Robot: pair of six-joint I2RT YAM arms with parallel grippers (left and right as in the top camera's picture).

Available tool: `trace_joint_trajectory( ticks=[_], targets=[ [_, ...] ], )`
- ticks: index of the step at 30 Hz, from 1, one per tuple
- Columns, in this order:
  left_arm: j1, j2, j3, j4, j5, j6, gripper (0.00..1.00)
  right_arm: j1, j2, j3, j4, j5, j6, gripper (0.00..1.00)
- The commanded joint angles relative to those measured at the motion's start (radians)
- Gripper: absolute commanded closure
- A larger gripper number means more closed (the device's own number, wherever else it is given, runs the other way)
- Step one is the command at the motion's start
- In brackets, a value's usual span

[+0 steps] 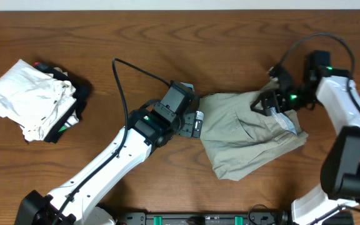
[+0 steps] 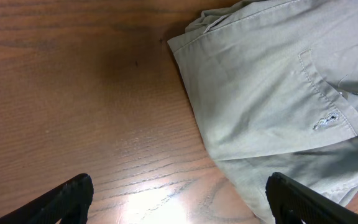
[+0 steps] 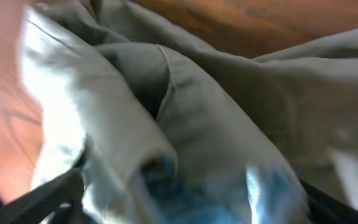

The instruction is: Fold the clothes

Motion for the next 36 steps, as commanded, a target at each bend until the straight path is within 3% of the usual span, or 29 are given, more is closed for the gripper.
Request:
trace_joint_trajectory(
  ticks=[1,4,7,11,15,19,30,36],
  targets=[
    [0.003,0.007,0.002,0.001,-0.014,0.020,0.09,0.027,0.038,0.005,0.014,0.063,-0.013,0.27],
    [0.003,0.007,0.002,0.001,-0.014,0.020,0.09,0.029,0.026,0.013,0.000,0.028,-0.013,0.83],
    [0.003,0.007,0.002,0.001,-0.014,0.021,0.09,0.028,-0.021,0.076,-0.102,-0.060,-0.014,0.99],
    [0.003,0.007,0.002,0.001,-0.014,0.021,0.09,0.024,-0.119,0.222,-0.266,-0.035,0.030,0.99],
    [0.003,0.007,0.002,0.000,-0.014,0.021,0.09,0.008,-0.182,0.270,-0.267,0.165,0.190,0.99],
    [0.003,0.007,0.002,-0.004,-0.014,0.021,0.09,-0.014,-0.189,0.267,-0.296,0.244,0.261,0.99],
    [0.003,0.007,0.002,-0.003,-0.015,0.021,0.09,0.001,-0.200,0.285,-0.339,0.114,0.283,0.99],
    [0.003,0.007,0.002,-0.003,-0.015,0.021,0.08,-0.033,-0.222,0.356,-0.351,0.115,0.456,0.99]
  ],
)
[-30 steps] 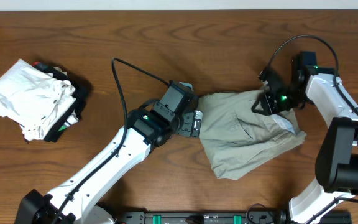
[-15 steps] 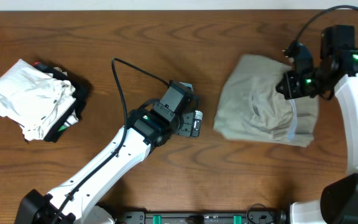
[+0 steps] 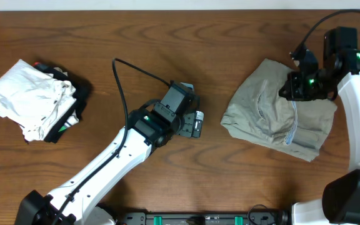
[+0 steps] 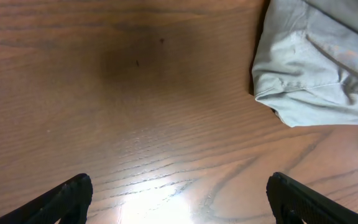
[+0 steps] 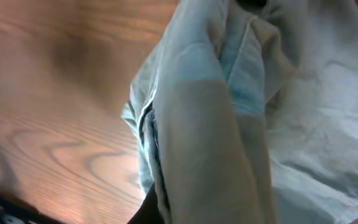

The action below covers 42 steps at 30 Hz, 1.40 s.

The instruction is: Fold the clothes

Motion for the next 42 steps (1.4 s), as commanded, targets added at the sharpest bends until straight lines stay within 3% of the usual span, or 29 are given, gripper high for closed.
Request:
trace_joint_trajectory(
  ticks=[1,7,13,26,36,42],
  targets=[
    [0.003,0.007,0.002,-0.002,-0.012,0.021,0.08,-0.031,-0.040,0.064,-0.004,-0.071,0.126,0.99],
    [0.003,0.007,0.002,-0.002,-0.012,0.021,0.08,-0.054,-0.084,0.142,-0.052,-0.237,0.119,0.99],
    [0.003,0.007,0.002,-0.002,-0.012,0.024,0.08,-0.090,-0.126,0.152,-0.086,0.093,0.252,0.99],
    [0.003,0.007,0.002,-0.024,-0.012,0.025,0.08,-0.167,-0.120,0.072,-0.132,0.235,0.257,0.99],
    [0.004,0.007,0.002,-0.027,-0.022,0.054,0.08,-0.179,-0.120,-0.125,0.006,0.222,0.256,0.99],
    [0.021,0.007,0.002,-0.014,-0.035,0.054,0.08,-0.141,-0.120,-0.125,0.125,0.006,0.173,0.99]
  ],
)
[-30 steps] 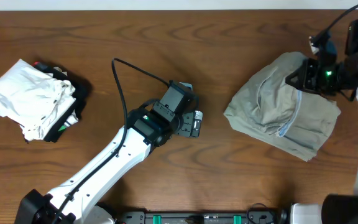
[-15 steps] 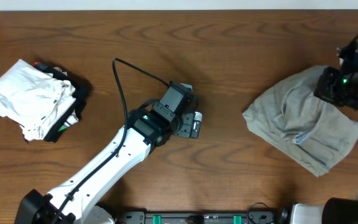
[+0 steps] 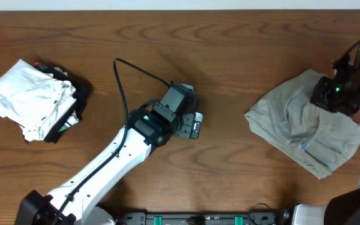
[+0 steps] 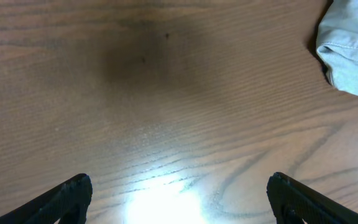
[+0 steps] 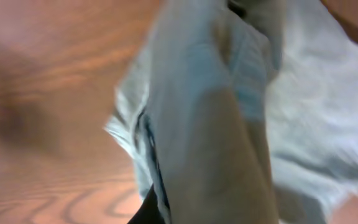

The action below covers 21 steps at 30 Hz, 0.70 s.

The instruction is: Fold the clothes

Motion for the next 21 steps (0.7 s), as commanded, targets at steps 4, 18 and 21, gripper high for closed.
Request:
trace_joint_trajectory(
  ticks=[4,18,21],
  targets=[
    [0.038,0.006,0.002,0.031,-0.024,0.016,0.08,0.103,-0.007,0.004,0.099,-0.199,-0.039,0.99],
    [0.040,0.073,0.002,0.283,0.115,0.039,0.07,0.067,-0.008,0.004,0.079,0.093,0.139,0.99],
    [0.040,0.120,0.002,0.341,0.183,0.040,0.08,0.008,-0.007,0.004,0.037,0.134,0.142,0.99]
  ],
)
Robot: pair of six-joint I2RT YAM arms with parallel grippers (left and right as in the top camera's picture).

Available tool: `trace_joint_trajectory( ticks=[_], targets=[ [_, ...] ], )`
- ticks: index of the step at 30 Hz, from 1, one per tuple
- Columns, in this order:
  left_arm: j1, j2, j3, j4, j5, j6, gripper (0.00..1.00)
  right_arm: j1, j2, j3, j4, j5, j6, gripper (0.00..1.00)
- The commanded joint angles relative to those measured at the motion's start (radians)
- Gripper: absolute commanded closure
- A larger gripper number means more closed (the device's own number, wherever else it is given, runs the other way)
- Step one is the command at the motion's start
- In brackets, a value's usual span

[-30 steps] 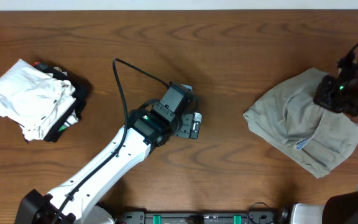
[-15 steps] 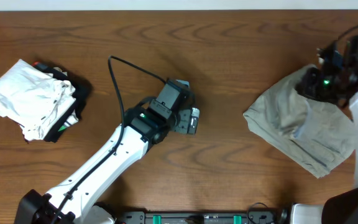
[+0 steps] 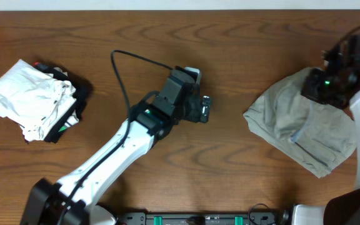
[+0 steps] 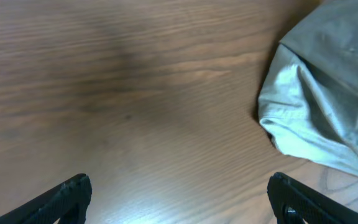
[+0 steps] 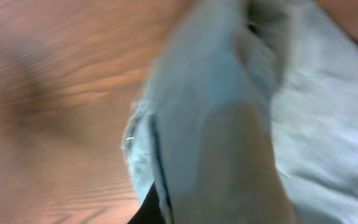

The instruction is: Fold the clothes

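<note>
Khaki trousers (image 3: 299, 128) lie bunched at the table's right side, their near corner also in the left wrist view (image 4: 328, 99). My right gripper (image 3: 320, 87) is shut on the trousers' upper right part; the wrist view is filled with the cloth (image 5: 229, 124), which hides the fingertips. My left gripper (image 3: 205, 109) hangs open over bare wood at the table's middle, well left of the trousers, fingertips (image 4: 73, 193) wide apart with nothing between them.
A pile of white and dark clothes (image 3: 33, 100) sits at the far left of the wooden table (image 3: 167, 37). The left arm's black cable (image 3: 130, 59) loops above the table's middle.
My left gripper has moved up and to the right, bringing the trousers' corner back into its view. The right gripper, still holding the trousers, has shifted a little to the left.
The trousers first lay at the table's middle beside my open left gripper, with the right gripper shut on them. Then they were right of centre, then at the far right edge, still held. Now the left gripper has come nearer to them.
</note>
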Motion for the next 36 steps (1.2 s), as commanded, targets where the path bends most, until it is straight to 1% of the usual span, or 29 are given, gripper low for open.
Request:
trace_joint_trajectory(
  ticks=[1,5,8,11,13,16,22,25,26,27,28,29,34,35,36],
  targets=[
    [0.002,0.056,0.002,0.047,0.098,0.024,0.08,-0.066,-0.007,0.003,-0.037,0.106,0.040,0.98],
    [0.001,0.103,0.002,0.070,0.129,0.026,0.08,-0.111,-0.007,-0.032,-0.122,0.261,0.061,0.99],
    [0.001,0.121,0.002,0.059,0.129,0.027,0.08,-0.135,-0.007,-0.101,-0.121,0.318,0.109,0.99],
    [0.001,0.124,0.002,0.040,0.129,0.042,0.08,-0.159,-0.007,-0.192,-0.064,0.335,0.142,0.99],
    [0.001,0.124,0.002,0.027,0.129,0.045,0.08,-0.180,-0.007,-0.257,0.005,0.335,0.145,0.99],
    [0.001,0.124,0.002,0.008,0.129,0.045,0.08,-0.243,-0.007,-0.356,0.106,0.393,0.209,0.99],
    [0.001,0.124,0.002,0.003,0.126,0.045,0.08,-0.348,-0.007,-0.470,0.203,0.400,0.214,0.98],
    [0.001,0.124,0.002,0.003,0.127,0.045,0.08,-0.378,-0.007,-0.533,0.249,0.393,0.243,0.93],
    [0.001,0.124,0.002,0.003,0.127,0.045,0.08,-0.383,-0.007,-0.555,0.269,0.394,0.244,0.87],
    [0.001,0.124,0.002,0.001,0.127,0.045,0.08,-0.386,-0.007,-0.575,0.290,0.394,0.246,0.78],
    [0.001,0.124,0.002,-0.002,0.127,0.045,0.08,-0.388,-0.007,-0.595,0.310,0.394,0.246,0.73],
    [0.001,0.124,0.002,-0.008,0.127,0.045,0.08,-0.390,-0.007,-0.631,0.344,0.394,0.246,0.71],
    [0.001,0.123,0.002,-0.011,0.127,0.045,0.08,-0.390,-0.007,-0.702,0.405,0.395,0.249,0.71],
    [0.001,0.123,0.002,-0.011,0.127,0.045,0.08,-0.390,-0.007,-0.711,0.415,0.395,0.249,0.70],
    [0.001,0.123,0.002,-0.011,0.127,0.045,0.08,-0.390,-0.007,-0.719,0.423,0.397,0.249,0.65]
  ],
)
